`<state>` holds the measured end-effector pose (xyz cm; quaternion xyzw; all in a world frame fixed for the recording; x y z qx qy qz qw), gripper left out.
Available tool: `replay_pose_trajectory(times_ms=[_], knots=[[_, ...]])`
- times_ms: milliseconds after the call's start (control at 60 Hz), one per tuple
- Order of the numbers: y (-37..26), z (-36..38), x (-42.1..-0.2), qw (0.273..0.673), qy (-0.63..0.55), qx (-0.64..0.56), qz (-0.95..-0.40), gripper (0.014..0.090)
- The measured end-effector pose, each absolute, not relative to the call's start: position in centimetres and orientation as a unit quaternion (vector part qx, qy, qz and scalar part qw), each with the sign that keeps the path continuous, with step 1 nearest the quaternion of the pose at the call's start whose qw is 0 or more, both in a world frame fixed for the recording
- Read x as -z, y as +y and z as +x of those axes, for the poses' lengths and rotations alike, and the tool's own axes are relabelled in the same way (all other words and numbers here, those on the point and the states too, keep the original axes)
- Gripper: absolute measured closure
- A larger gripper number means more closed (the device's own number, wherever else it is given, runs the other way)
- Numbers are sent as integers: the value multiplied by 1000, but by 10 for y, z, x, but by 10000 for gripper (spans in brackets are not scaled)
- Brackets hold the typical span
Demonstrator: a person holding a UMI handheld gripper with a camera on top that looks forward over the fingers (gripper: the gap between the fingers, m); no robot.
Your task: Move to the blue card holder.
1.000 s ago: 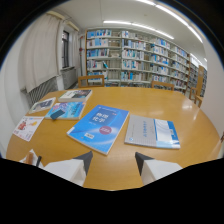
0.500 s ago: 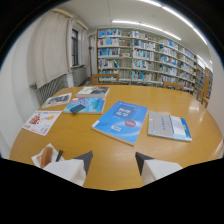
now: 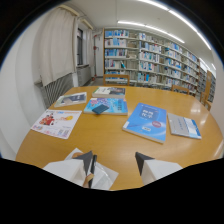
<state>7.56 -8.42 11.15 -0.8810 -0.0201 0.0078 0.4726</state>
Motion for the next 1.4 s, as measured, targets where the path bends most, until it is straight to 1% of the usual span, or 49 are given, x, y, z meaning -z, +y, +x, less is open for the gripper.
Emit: replay_pose_trajectory(times_ms=[267, 700, 967, 1400], knots=[[-69, 20, -108, 471, -17, 4, -882, 203], [-19, -11, -99, 465, -20, 13, -885, 204], [36, -15, -89, 458, -27, 10, -888, 202], [154, -15, -58, 435, -38, 4, -900, 202]])
